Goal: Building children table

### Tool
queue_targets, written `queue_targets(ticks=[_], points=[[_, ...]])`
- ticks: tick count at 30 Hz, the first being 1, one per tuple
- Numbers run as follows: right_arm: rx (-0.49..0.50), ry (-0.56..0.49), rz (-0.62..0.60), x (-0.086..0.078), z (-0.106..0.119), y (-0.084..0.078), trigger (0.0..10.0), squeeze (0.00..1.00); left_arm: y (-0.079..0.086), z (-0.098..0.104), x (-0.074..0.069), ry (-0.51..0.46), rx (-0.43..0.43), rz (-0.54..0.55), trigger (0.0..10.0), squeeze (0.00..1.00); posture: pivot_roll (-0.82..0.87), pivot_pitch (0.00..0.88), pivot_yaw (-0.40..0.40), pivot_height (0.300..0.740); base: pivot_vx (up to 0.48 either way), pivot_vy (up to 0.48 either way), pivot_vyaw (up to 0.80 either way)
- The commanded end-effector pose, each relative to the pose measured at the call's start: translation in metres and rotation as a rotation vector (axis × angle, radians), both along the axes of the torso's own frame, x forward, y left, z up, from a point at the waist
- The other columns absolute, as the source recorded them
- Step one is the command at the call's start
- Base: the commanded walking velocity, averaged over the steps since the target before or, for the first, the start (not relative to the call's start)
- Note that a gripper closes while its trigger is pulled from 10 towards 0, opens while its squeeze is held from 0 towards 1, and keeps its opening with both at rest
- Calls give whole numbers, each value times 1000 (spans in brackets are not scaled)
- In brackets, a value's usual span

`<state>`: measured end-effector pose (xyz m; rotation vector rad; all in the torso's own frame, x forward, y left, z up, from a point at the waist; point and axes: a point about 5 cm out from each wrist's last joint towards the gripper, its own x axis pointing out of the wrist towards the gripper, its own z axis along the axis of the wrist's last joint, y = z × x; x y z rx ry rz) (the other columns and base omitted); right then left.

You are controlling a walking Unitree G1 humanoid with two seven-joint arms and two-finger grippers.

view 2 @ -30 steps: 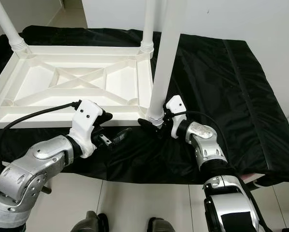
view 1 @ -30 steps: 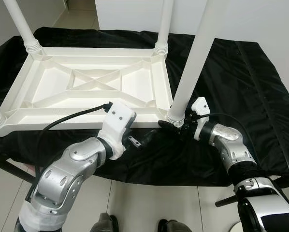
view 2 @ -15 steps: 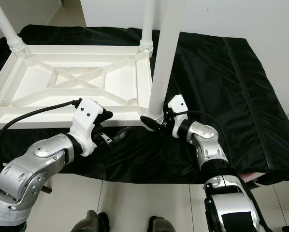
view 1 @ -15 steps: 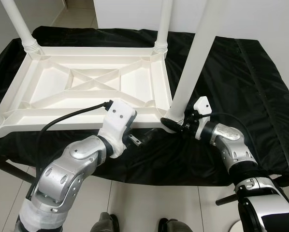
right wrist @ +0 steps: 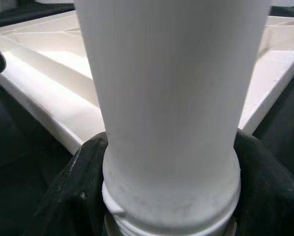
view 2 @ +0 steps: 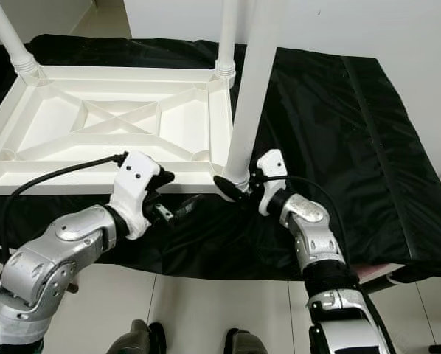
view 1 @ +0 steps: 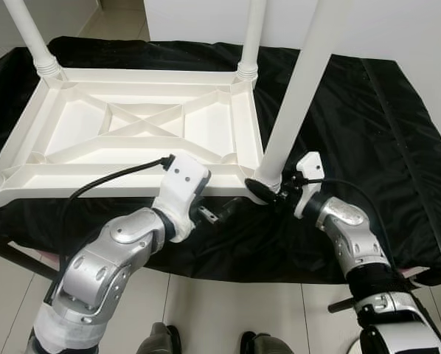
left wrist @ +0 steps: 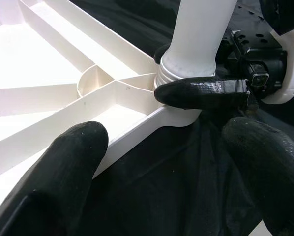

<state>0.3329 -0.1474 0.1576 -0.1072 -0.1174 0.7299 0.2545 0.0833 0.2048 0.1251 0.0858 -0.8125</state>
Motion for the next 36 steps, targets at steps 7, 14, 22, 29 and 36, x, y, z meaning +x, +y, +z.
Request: queue_targets(ticks=[7, 14, 22, 29, 36], points=[[43, 6, -221, -8, 1, 5, 10000, 0, 0, 0, 4, -17, 14, -1, 10000, 0, -151, 127, 12, 740, 0, 0, 0], [105, 41, -422, -17, -2, 15, 10000, 0, 3, 3, 7, -31, 21, 6, 10000, 0, -140, 120, 8, 740, 0, 0, 0], [153, 2, -586, -26, 5, 30, 10000, 0, 5, 4, 7, -42, 13, 35, 10000, 0, -122, 120, -12, 740, 0, 0, 0], [196, -33, -550, -28, 16, 41, 10000, 1000, 7, 4, 8, -50, 15, 50, 10000, 0, -110, 124, -21, 740, 0, 0, 0], [223, -44, -424, -29, 24, 43, 10000, 0, 5, 4, 6, -56, 19, 42, 10000, 0, -109, 131, -25, 740, 0, 0, 0]])
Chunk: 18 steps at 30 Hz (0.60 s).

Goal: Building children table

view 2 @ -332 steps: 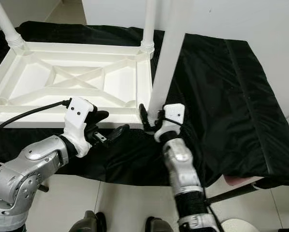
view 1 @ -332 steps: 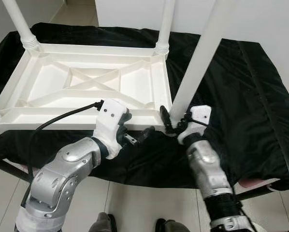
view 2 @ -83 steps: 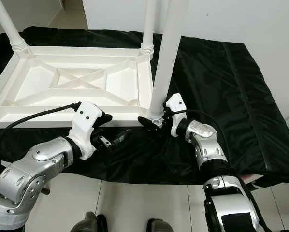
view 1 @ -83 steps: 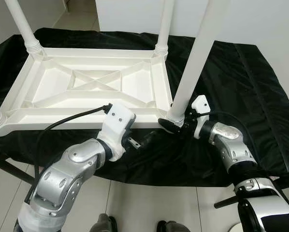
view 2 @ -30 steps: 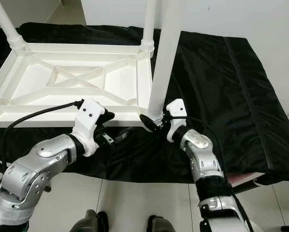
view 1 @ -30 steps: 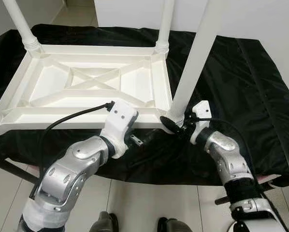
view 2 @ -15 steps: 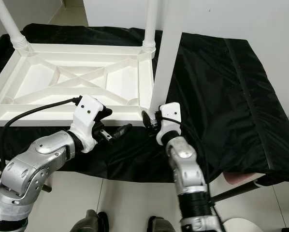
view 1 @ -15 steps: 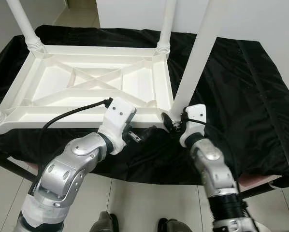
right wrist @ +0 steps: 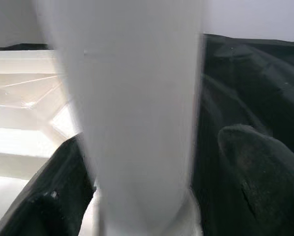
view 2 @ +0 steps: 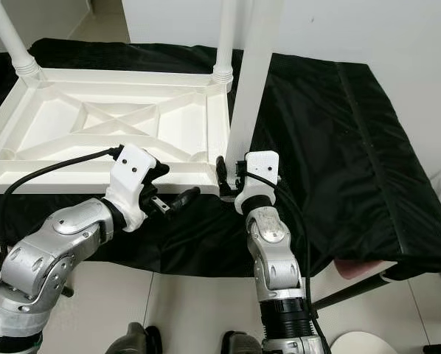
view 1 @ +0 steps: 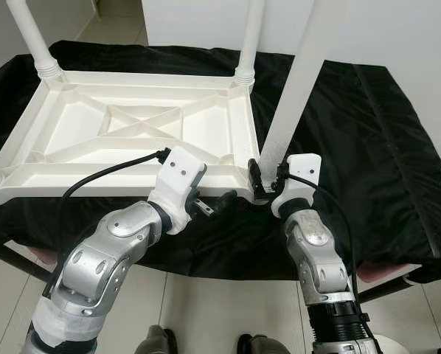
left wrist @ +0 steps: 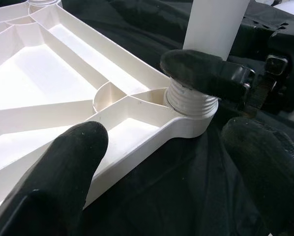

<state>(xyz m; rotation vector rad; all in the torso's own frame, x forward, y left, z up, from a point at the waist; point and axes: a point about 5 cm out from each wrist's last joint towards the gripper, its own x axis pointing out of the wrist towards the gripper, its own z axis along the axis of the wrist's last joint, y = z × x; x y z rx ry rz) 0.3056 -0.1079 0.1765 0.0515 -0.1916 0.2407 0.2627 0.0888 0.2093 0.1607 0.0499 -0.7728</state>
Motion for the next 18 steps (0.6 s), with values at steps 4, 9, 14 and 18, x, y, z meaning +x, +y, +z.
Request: queue_targets(ticks=[4, 9, 14, 18], points=[[-12, -43, 255, -3, 10, -2, 10000, 0, -3, -2, -1, -6, 14, -10, 10000, 0, -107, 137, -19, 740, 0, 0, 0], [-74, -74, 391, 0, 13, -6, 10000, 0, -4, -3, 0, -8, 29, -30, 10000, 0, -113, 143, -10, 740, 0, 0, 0], [-196, -48, 474, 17, 8, -21, 10000, 0, -7, -2, -1, -20, 40, -44, 10000, 0, -115, 138, 8, 740, 0, 0, 0], [-225, -31, 503, 21, 5, -26, 10000, 0, -7, -2, -1, -20, 40, -48, 10000, 0, -116, 134, 11, 740, 0, 0, 0]])
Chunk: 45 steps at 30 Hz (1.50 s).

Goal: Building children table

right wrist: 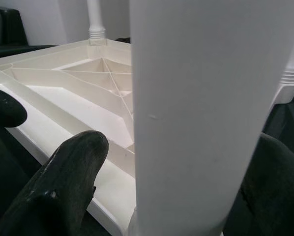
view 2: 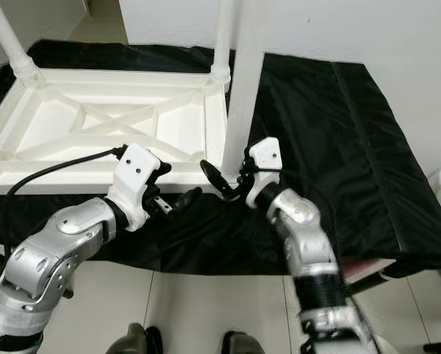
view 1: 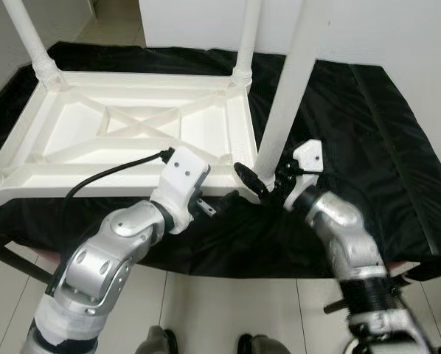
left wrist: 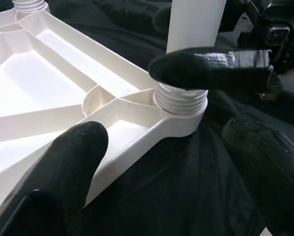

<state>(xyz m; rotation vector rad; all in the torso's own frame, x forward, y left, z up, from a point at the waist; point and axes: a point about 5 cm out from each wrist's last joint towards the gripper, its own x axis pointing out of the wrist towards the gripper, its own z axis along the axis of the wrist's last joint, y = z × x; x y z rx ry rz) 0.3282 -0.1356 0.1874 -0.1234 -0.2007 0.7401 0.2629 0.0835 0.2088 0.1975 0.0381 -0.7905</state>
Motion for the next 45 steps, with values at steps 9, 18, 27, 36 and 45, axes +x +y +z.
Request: queue_targets(ticks=[9, 18, 27, 36, 45], points=[[-137, 57, 60, 13, -20, -11, 4588, 0, -5, -2, -1, -3, 21, -46, 10000, 0, -99, 99, 42, 740, 0, 0, 0], [-151, 80, 57, 16, -31, -18, 1765, 0, -2, -4, -2, 0, 33, -38, 10000, 0, -99, 106, 35, 740, 0, 0, 0], [-70, 128, -79, 4, -48, -21, 10000, 0, 1, -6, 0, 4, 15, 7, 10000, 0, -109, 90, 27, 740, 0, 0, 0], [85, 153, -332, -5, -51, -4, 10000, 0, 7, -18, 7, 16, 19, 65, 10000, 0, -119, 58, 25, 740, 0, 0, 0], [169, 208, -774, -16, -59, 8, 10000, 0, 5, -22, 8, 17, -19, 98, 10000, 0, -115, 66, 23, 740, 0, 0, 0]])
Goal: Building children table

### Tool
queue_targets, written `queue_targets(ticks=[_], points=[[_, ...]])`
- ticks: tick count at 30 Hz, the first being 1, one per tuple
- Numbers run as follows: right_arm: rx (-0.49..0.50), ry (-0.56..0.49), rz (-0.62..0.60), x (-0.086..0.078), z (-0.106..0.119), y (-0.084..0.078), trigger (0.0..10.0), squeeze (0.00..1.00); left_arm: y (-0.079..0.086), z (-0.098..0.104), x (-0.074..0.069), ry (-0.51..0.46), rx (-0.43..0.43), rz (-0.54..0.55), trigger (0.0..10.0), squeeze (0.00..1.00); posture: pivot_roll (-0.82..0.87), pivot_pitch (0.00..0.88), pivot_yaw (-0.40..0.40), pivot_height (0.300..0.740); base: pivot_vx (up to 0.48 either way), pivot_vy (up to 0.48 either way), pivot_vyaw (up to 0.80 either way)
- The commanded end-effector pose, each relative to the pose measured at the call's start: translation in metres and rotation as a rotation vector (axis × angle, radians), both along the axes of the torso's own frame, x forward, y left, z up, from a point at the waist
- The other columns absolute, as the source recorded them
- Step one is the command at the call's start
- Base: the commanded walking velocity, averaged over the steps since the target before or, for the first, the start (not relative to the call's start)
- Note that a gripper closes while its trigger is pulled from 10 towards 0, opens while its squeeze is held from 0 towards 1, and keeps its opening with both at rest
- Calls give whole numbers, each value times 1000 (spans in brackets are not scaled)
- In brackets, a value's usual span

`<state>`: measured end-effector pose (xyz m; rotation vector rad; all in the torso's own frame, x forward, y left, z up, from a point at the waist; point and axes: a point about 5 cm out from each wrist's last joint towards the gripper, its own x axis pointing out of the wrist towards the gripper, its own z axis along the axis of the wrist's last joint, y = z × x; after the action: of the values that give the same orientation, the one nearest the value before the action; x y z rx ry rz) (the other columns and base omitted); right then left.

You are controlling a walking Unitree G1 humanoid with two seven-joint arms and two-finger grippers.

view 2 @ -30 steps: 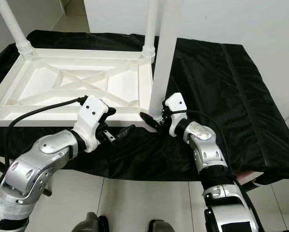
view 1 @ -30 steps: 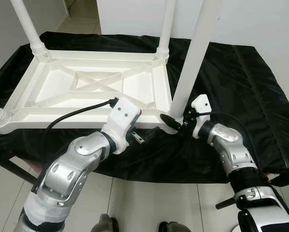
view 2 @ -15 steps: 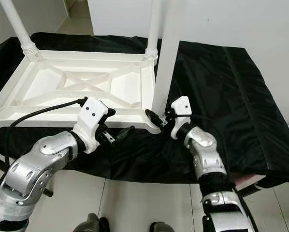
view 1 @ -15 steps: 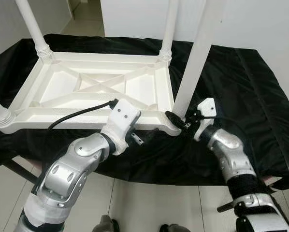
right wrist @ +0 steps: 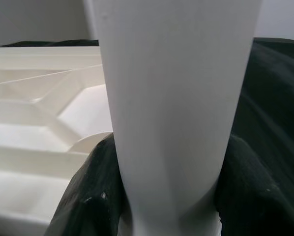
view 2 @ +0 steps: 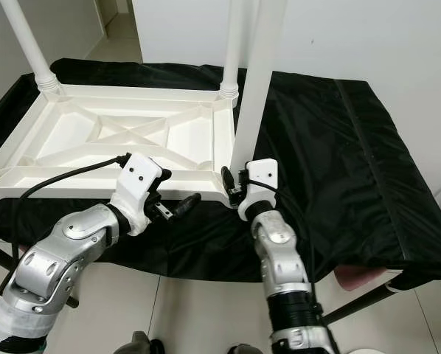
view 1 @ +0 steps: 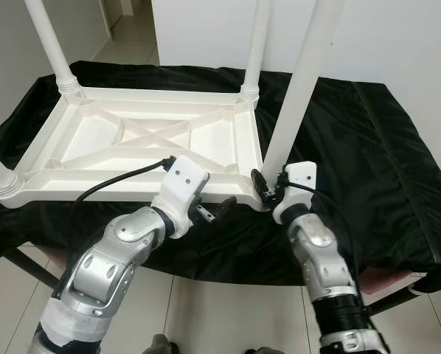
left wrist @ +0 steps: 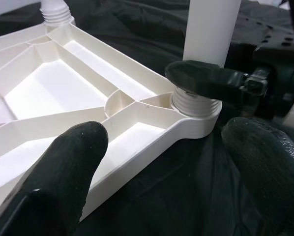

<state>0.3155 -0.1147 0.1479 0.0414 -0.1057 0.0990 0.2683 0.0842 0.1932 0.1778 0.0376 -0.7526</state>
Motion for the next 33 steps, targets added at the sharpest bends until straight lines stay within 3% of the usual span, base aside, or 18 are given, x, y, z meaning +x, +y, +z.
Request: queue_targets(ticks=[1, 8, 12, 13, 22, 23, 25, 28, 33], points=[[8, 122, -166, -4, -22, -11, 10000, 0, 4, -8, 3, 20, -6, 71, 10000, 0, -115, 66, 23, 740, 0, 0, 0], [5, 90, -153, -9, -16, -1, 10000, 0, 4, -12, 3, 40, -40, 116, 10000, 0, -110, 74, 22, 740, 0, 0, 0], [46, 83, -141, -12, -13, -6, 10000, 0, 5, -15, 5, 39, -26, 159, 10000, 0, -103, 64, 13, 740, 0, 0, 0], [51, 47, -126, -12, -8, -8, 10000, 1000, 6, -13, 7, 41, -36, 176, 10000, 0, -97, 53, 11, 740, 0, 0, 0], [33, -26, -94, -7, 5, -11, 10000, 1000, 9, -12, 11, -2, -48, 207, 10000, 0, -100, 33, 0, 740, 0, 0, 0], [32, -36, -72, -6, 6, -12, 10000, 0, 9, -13, 11, 1, -48, 205, 10000, 0, -100, 33, -1, 740, 0, 0, 0], [36, -44, 25, -4, 8, -13, 10000, 0, 8, -14, 11, 5, -48, 204, 10000, 0, -100, 37, -1, 740, 0, 0, 0], [37, -48, 58, -4, 9, -12, 10000, 0, 8, -14, 11, 5, -48, 203, 10000, 0, -100, 38, -1, 740, 0, 0, 0], [0, -75, 217, -4, 10, -14, 10000, 0, 8, -20, 9, -18, -5, 195, 10000, 0, -102, 45, -2, 740, 0, 0, 0]])
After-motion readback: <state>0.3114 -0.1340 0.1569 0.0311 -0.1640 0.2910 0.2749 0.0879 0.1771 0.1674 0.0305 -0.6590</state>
